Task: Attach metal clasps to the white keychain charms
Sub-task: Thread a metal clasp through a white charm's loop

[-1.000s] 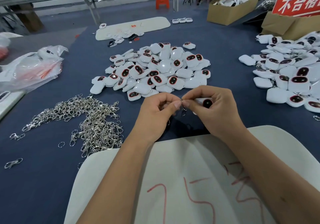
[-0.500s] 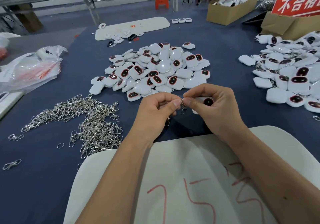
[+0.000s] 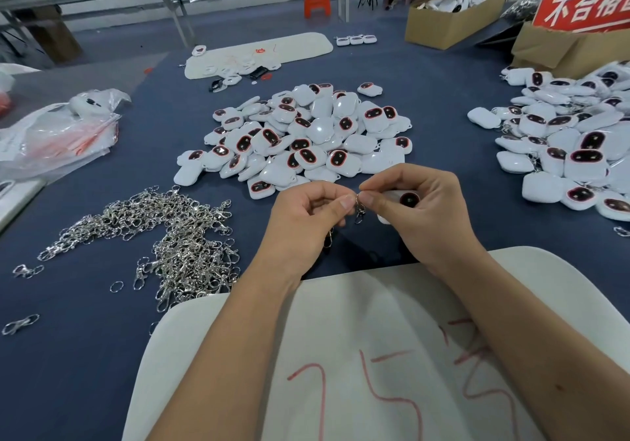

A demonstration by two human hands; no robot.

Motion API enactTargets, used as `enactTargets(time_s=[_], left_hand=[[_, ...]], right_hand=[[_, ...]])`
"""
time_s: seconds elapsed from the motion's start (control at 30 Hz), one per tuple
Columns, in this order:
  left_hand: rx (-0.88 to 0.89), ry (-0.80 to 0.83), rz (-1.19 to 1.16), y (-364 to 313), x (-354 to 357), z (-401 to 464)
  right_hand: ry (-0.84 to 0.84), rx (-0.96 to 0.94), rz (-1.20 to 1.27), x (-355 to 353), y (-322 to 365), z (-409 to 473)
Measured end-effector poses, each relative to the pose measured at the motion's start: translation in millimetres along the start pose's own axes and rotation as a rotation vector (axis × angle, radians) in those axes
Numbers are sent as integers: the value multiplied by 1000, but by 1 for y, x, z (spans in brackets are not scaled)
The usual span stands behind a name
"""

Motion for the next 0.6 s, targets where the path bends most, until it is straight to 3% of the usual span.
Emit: enactTargets(time_s=[0.4,0.6], left_hand=[[38,-26,135,-1,2,-4],[167,-127,197,-13,6,-8]], right_hand=[[-25,0,-92,0,-1,0],[82,113,-106,4,-8,4]])
Point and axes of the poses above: each hand's wrist, its own z-axis towards the middle knuckle, its own x-axis out of the palm, y = z × x, the point moved 6 cm from there along z, towards the middle knuckle, and after that the axes turned 8 degrees about -z, right-handed, at the moved point
